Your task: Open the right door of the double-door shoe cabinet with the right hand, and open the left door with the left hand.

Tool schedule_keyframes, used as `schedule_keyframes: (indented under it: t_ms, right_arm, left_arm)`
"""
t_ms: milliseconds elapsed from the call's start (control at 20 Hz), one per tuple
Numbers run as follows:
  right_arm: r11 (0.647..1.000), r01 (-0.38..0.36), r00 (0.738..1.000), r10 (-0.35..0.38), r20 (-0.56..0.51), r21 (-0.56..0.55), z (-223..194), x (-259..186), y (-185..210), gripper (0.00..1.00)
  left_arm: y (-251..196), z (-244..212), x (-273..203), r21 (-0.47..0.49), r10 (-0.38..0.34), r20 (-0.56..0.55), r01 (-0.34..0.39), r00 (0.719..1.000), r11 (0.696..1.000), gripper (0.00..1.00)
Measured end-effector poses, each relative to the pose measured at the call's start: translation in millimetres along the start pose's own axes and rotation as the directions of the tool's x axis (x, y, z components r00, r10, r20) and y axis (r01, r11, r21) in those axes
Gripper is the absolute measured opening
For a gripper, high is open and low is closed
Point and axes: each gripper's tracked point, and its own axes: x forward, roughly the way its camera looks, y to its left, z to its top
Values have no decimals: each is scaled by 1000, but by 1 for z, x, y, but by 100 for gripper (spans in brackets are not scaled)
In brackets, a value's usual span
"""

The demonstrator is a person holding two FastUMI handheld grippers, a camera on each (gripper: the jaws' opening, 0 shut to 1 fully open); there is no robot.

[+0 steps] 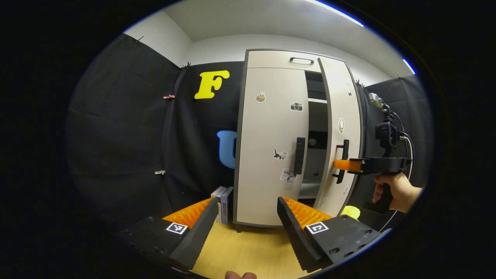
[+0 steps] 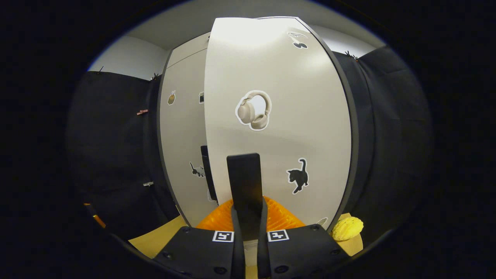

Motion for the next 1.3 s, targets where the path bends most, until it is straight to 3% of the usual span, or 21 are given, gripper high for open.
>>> schedule_keyframes:
  t_ms: [300,600,950,1000,1300]
  right_arm:
    - [1000,-24,1000,24,1,16,2,-17,-10,16]
    - [1000,1,1000,-1,-4,17,8,-34,-24,16]
    - [997,75,997,-74,7,-20,11,-44,-45,16]
    - [995,91,996,-91,7,-26,12,-44,-49,20]
    - [968,231,973,-230,21,-100,19,-60,-88,24]
  left_arm:
    - [-7,0,-3,12,2,-3,-2,1000,1000,95]
    - [-28,3,3,24,-24,4,23,1000,999,95]
    - [-48,4,8,42,-59,3,59,998,997,95]
    - [-50,4,8,45,-62,3,62,998,997,95]
    - [-68,8,13,38,-96,11,95,995,995,95]
